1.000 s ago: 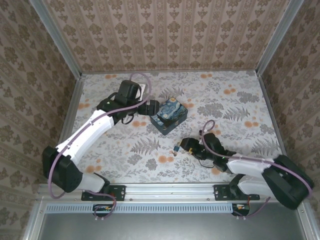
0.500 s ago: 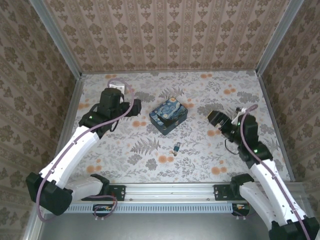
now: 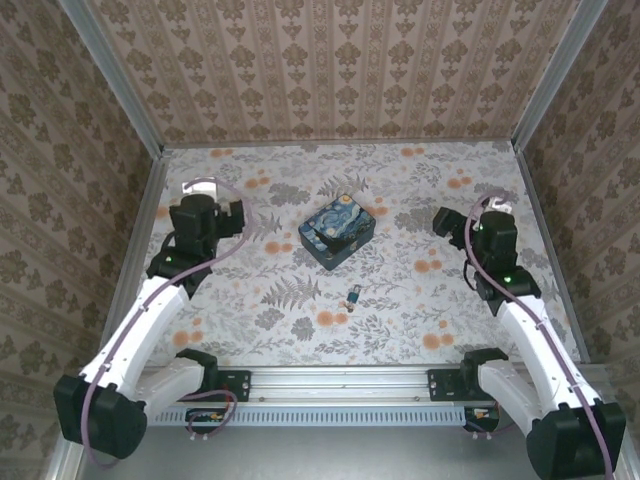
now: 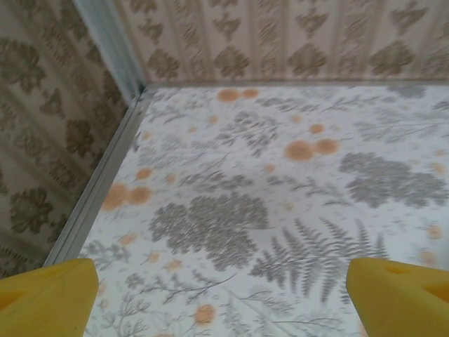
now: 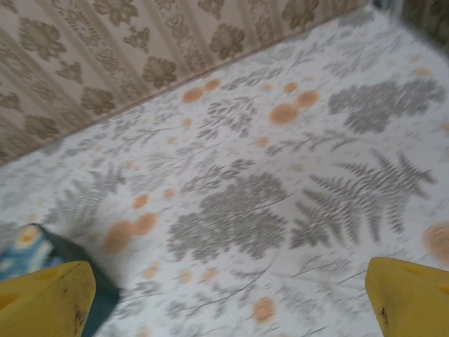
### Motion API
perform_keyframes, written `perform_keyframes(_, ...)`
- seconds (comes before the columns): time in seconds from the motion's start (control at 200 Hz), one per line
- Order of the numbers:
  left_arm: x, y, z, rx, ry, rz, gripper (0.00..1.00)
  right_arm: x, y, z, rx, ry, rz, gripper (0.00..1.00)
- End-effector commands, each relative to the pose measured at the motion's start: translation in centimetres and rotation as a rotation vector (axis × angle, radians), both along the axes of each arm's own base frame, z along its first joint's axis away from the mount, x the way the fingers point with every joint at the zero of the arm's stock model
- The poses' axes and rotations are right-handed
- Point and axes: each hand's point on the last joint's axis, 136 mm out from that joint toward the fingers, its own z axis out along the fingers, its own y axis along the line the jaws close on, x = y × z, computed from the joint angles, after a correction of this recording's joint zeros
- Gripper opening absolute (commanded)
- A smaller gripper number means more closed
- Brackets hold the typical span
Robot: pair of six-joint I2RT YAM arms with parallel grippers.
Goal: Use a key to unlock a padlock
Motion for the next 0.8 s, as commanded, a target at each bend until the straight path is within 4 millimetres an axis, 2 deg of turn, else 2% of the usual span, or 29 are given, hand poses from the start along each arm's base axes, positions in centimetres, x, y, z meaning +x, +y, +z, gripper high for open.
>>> perform_keyframes(0.0,0.8,1.3,-0.8,0.000,-0.064,-0.004,1.00,0.3,-2.6,0.5,-0.199,-0.084,-0.081,1.00)
perform_keyframes(0.27,2.5,2.8,-5.7,0.032,-0.097,-0.013,1.00,1.4,-2.5,-3.4,-0.284,-0.066,-0.051,0.99)
perform_keyframes(0.475,3.6,3.3,-8.9,0.019,-0.092,-0.041,1.00,2.9,-1.4,-3.8,-0.289,-0.156,0.009,1.00)
perform_keyframes(0.625,4.2,2.5,-10.5,0.020,-0.094,-0.092,1.00,4.7,0.1,-5.3,-0.298,-0.171,0.095,1.00)
perform_keyframes(0.735,4.9,2.1,-10.9,0.031,-0.088,-0.120,1.00,5.6,1.1,-6.2,-0.326,-0.184,0.152,1.00)
perform_keyframes(0.75,5.0,2.0,-11.0,0.032,-0.090,-0.126,1.00,5.7,1.3,-7.1,-0.326,-0.167,0.163,1.00)
perform_keyframes(0.795,5.2,1.9,-11.4,0.036,-0.088,-0.132,1.00,6.0,1.6,-7.9,-0.328,-0.162,0.185,0.99)
